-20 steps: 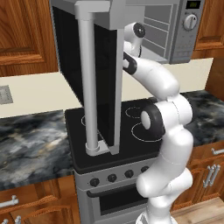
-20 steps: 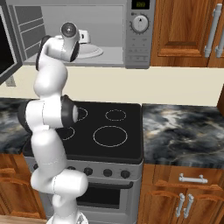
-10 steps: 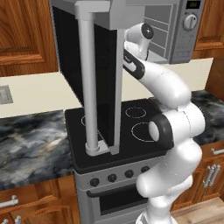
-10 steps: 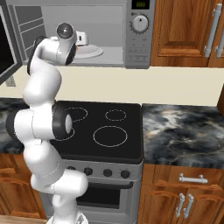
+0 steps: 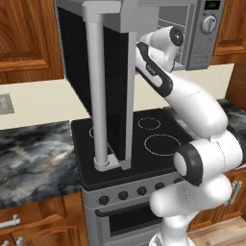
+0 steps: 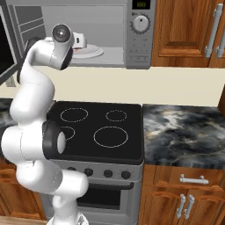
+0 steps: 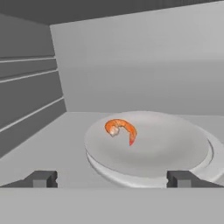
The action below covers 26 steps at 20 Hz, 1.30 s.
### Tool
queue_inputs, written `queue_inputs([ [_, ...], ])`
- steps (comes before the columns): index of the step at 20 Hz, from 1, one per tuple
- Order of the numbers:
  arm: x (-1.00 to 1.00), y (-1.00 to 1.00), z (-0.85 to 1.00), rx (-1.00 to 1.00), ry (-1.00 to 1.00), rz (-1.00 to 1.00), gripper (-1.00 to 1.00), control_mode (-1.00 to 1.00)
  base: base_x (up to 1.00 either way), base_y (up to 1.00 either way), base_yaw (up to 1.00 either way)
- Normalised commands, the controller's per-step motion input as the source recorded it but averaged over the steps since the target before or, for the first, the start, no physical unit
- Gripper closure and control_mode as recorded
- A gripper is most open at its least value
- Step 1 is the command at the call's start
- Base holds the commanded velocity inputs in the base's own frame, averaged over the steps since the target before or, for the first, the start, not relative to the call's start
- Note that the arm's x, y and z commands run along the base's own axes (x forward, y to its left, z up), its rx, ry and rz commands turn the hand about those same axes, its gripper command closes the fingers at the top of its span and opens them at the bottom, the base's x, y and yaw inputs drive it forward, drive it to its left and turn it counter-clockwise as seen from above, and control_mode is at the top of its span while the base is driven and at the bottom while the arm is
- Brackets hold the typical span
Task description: Transport the shrimp from the fridge to the microwave and turn on the microwave.
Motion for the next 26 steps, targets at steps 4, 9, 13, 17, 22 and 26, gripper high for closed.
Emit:
queue_inputs([
  [4,-0.71,-0.16,0.28,0.00,0.00,0.01,-1.00,-1.00,0.00,0.00,0.00],
  [9,-0.72,-0.17,0.19,0.00,0.02,0.00,-1.00,-1.00,0.00,0.00,0.00],
  [13,-0.77,-0.09,0.05,0.00,0.00,0.00,-1.00,-1.00,0.00,0.00,0.00],
  [17,-0.78,-0.04,0.00,0.01,0.00,0.00,-1.00,-1.00,0.00,0.00,0.00],
  [22,-0.67,-0.04,0.00,0.12,0.16,0.00,-1.00,-1.00,0.00,0.00,0.00],
  [26,-0.69,-0.06,0.00,0.15,0.18,0.00,-1.00,-1.00,0.00,0.00,0.00],
])
